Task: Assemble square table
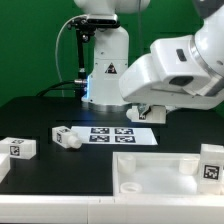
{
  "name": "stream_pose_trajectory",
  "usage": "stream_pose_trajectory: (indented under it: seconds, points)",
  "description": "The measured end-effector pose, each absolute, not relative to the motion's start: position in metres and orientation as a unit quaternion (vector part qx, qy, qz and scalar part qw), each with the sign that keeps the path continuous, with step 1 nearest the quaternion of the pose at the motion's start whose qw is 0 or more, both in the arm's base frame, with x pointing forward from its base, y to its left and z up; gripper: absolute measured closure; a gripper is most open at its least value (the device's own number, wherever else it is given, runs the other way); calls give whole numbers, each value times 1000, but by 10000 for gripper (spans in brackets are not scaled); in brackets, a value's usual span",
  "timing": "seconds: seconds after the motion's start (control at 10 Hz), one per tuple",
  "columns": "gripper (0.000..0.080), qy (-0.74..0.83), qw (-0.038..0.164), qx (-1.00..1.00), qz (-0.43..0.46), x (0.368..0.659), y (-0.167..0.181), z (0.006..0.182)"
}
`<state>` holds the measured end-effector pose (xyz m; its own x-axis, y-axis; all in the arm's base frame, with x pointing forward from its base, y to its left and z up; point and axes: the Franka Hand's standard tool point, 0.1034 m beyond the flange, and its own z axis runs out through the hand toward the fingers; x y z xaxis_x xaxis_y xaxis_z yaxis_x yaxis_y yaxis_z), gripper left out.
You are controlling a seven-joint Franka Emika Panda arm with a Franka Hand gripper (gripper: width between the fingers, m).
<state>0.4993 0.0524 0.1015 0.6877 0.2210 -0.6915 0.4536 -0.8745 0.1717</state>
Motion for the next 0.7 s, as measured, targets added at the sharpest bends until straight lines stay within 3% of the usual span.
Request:
stream_pose_trajectory:
  seconds: [0.2,0.3,0.5,0.6,0.7]
  points:
    - [515,187,149,930,-278,508,55,102]
    - [515,138,134,938,-289,508,56,108]
    - [515,72,46,967,-241,553,45,137]
    - [515,41,28,977,-205,564,32,150]
    - [515,35,25,985,-166,569,29,155]
